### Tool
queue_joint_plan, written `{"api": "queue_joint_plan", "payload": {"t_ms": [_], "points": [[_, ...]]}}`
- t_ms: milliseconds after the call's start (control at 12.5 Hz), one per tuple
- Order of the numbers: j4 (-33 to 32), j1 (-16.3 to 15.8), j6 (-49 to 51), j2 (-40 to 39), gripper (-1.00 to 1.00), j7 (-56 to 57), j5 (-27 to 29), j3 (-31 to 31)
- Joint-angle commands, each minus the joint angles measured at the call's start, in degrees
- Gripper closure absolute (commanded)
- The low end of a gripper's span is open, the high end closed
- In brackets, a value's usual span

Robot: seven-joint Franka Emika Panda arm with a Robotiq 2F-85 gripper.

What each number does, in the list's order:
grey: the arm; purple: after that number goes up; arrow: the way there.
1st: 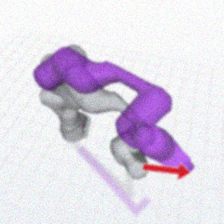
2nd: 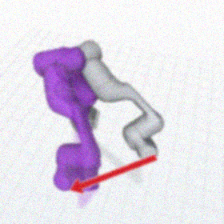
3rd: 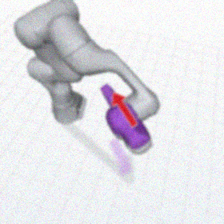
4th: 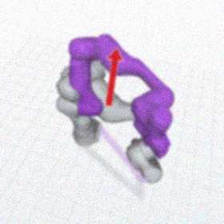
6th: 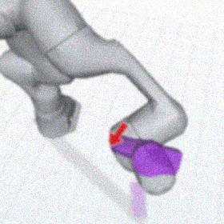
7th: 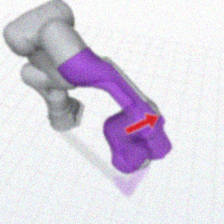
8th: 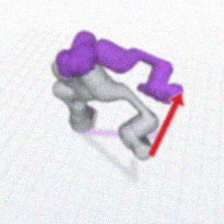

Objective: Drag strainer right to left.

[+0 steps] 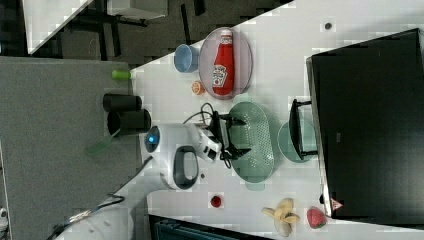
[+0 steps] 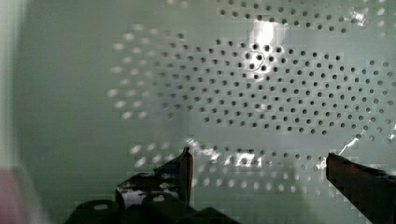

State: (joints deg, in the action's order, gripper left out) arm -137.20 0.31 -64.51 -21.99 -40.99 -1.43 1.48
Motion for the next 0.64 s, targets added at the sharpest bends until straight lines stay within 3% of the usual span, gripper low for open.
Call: {"api": "queue_joint_plan", "payload": {"t_ms": [80, 640], "points": [[-0.2, -0.2, -2.3, 1.3, -1.0, -7.4, 0.1, 3.0], [0.2, -2.0, -2.1, 1.3, -1.0, -10.4, 2.3, 8.5]]}}
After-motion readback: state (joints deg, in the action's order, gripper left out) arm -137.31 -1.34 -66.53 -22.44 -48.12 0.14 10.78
